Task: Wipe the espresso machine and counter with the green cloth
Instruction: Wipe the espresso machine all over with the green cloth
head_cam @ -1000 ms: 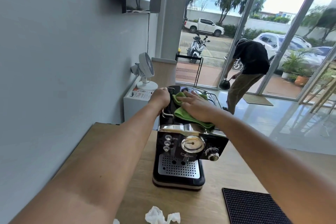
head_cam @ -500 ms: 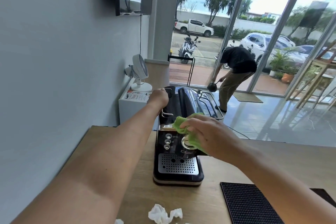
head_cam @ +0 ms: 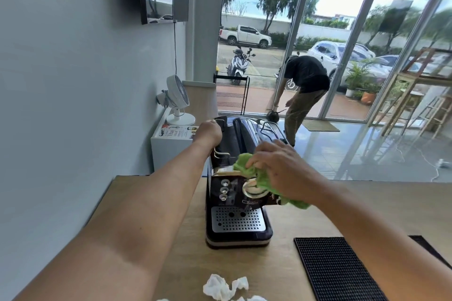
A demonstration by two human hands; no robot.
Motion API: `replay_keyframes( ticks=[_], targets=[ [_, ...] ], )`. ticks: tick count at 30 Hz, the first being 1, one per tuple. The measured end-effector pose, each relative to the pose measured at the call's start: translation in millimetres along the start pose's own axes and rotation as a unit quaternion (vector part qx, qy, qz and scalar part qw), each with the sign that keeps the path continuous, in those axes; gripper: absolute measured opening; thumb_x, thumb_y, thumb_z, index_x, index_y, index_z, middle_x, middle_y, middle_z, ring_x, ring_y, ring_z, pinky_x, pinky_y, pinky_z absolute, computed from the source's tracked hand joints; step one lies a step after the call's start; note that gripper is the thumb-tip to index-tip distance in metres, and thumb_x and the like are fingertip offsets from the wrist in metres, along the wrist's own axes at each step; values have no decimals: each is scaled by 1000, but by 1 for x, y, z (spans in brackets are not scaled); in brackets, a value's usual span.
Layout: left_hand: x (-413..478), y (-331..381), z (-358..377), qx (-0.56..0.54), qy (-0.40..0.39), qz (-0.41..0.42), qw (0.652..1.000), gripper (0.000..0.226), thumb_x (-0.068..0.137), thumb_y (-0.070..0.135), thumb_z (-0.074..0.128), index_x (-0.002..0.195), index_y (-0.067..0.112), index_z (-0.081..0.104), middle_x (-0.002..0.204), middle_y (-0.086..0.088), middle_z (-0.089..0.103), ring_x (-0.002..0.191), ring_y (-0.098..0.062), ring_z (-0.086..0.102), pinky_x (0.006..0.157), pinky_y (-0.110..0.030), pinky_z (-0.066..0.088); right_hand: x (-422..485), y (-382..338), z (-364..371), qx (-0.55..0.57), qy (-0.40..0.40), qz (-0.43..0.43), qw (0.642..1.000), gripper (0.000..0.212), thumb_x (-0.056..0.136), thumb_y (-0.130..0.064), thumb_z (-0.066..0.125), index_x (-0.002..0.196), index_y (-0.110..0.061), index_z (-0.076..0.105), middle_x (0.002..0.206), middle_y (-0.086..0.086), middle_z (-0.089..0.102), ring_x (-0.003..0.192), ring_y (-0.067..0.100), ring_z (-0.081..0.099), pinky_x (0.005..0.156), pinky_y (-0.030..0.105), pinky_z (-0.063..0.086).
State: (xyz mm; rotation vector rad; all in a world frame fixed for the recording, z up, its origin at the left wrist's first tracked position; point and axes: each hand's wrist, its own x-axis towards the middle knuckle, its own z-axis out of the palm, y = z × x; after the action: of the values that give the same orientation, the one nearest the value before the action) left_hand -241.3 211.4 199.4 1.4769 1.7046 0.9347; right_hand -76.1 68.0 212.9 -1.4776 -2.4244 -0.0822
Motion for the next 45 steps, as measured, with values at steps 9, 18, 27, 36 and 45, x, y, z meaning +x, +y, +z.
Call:
replay_keyframes(
  ticks=[9, 18, 27, 36, 45],
  targets=[
    [-6, 5, -1, -32, -9, -27, 999, 46, 102, 20, 25, 131, -7, 47, 138, -24, 48, 127, -36, 47, 106, -41, 39, 118, 63, -35, 263, 184, 235, 918, 28, 99, -12, 45, 112, -12, 70, 87, 8, 66, 65, 17, 53, 61, 30, 43],
    [6, -1, 6, 25, 11, -40, 999, 50, 103, 24, 19, 130, -7, 47, 142, -25, 43, 130, -35, 42, 107, -39, 32, 207, 93, 42, 69, -80, 164, 981, 34, 100, -23, 34, 77, -14, 58, 107, 11, 68, 87, 22, 58, 75, 31, 46],
    [10, -5, 7, 0, 31, -55, 998, 46, 103, 20, 21, 138, 1, 42, 144, -21, 43, 132, -35, 42, 109, -41, 34, 250, 50, 45, 151, -221, -15, 963, 28, 93, -26, 61, 117, -15, 72, 125, 1, 67, 116, 14, 58, 88, 16, 35],
    [12, -3, 6, 31, 22, -52, 998, 44, 102, 20, 22, 132, 0, 47, 142, -19, 45, 128, -35, 43, 109, -44, 34, 254, 100, 44, -37, -228, 154, 961, 36, 101, -13, 39, 125, 8, 56, 136, 24, 53, 124, 33, 52, 96, 31, 40],
    [12, -2, 4, 35, 25, -57, 997, 45, 102, 24, 22, 134, 3, 46, 143, -17, 45, 129, -34, 44, 109, -40, 34, 268, 57, 58, 3, -240, 62, 969, 41, 96, -41, 38, 112, -12, 61, 135, 17, 56, 107, 26, 52, 87, 32, 35]
  ],
)
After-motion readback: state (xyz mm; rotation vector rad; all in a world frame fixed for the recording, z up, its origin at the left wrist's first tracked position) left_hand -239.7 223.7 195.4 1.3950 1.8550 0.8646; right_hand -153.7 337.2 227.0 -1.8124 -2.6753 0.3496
